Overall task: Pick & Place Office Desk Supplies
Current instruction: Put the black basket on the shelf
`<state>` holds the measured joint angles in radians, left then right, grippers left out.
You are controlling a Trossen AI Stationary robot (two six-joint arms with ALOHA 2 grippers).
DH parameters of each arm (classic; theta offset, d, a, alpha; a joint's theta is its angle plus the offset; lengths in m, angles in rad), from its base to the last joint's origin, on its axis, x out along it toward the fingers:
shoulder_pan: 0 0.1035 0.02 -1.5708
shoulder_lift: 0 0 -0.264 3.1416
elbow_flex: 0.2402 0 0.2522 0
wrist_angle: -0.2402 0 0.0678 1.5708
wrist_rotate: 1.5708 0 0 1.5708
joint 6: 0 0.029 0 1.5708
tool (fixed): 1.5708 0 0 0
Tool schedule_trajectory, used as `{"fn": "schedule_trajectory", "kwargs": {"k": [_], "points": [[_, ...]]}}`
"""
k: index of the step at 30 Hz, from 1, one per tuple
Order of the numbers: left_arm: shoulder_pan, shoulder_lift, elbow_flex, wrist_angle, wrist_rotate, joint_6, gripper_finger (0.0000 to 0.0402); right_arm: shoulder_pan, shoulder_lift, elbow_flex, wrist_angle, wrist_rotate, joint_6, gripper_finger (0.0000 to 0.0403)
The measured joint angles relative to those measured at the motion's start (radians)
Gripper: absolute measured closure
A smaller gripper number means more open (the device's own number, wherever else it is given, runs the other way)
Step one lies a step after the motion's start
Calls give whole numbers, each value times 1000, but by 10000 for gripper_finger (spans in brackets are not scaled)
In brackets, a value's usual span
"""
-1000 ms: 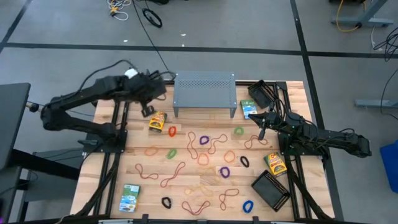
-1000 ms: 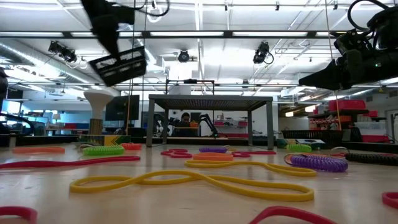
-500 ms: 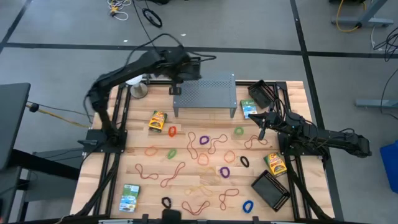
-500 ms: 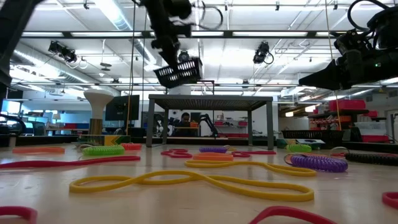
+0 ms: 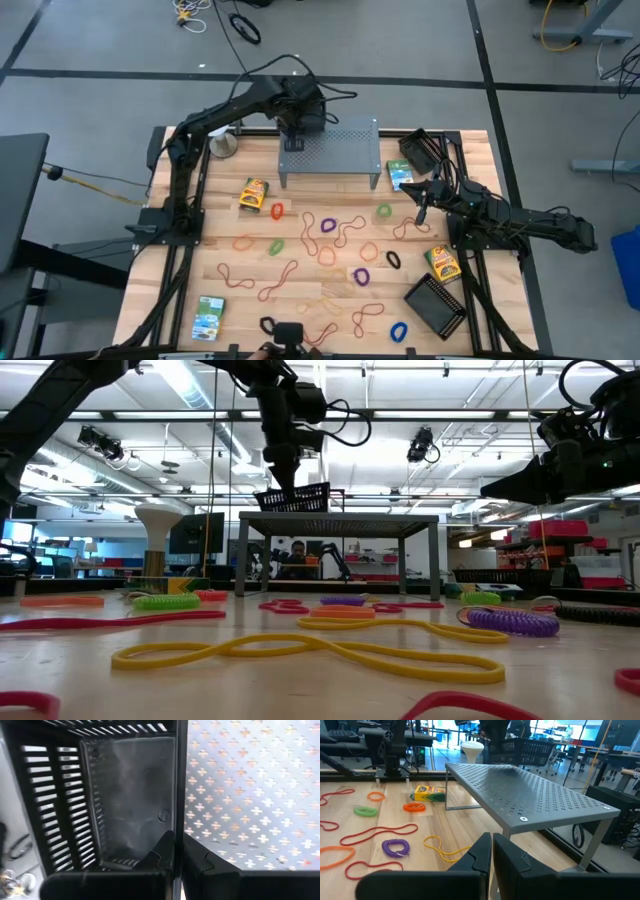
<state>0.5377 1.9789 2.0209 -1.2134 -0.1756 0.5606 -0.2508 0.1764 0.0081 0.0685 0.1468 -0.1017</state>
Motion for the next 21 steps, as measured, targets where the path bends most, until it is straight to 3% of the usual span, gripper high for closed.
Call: {"fn": "schedule_trajectory", "kwargs": {"k": [21], "points": [[1, 10, -9, 5, 0, -60, 387, 0, 0, 0, 0, 0, 0, 375]]}}
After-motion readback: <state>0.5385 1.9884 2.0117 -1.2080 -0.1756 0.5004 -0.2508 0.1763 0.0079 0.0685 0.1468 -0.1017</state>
